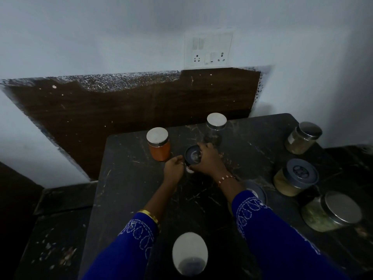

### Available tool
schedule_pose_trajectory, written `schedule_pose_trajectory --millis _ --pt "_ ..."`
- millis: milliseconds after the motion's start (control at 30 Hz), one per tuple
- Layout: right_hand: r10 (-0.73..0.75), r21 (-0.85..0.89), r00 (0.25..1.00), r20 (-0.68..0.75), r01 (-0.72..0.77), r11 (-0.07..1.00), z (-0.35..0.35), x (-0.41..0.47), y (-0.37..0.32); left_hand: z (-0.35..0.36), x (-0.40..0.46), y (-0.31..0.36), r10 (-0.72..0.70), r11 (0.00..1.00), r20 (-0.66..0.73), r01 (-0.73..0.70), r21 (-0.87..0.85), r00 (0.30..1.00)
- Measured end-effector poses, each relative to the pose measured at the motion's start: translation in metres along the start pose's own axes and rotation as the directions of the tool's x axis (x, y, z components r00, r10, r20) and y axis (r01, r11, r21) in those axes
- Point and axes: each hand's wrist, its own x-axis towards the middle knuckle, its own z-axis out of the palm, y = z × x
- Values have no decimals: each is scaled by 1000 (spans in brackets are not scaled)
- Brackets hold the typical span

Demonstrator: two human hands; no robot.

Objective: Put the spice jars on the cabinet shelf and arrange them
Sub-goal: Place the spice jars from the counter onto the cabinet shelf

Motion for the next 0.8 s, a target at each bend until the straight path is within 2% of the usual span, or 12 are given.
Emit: schedule_pose_trajectory --millis 100,300,433,533,633,733,800 --pt "-9 73 998 -66 14 997 -13 -3 -6 -5 -8 11 57 998 -15 -58 -40 998" --pt "-120 266 979 -166 162 950 -76 -10 -40 -23 -32 48 329 939 -64 -334 -88 942" --pt "-201 224 934 -296 273 936 -121 -16 -71 -33 -47 73 592 804 -71 -594 -17 803" --pt "-240 188 892 -384 330 925 -145 -22 -95 -35 -50 93 714 700 -79 -706 110 696" --pt "-235 189 856 -460 353 917 -157 -27 -118 -31 -44 114 758 650 -151 -721 238 634" --pt "-230 259 844 -485 389 884 -167 -35 -135 -36 -44 136 743 666 -275 -717 207 610" --pt "-223 339 858 -462 403 850 -181 -42 -140 -47 -42 147 756 643 -299 -745 177 582"
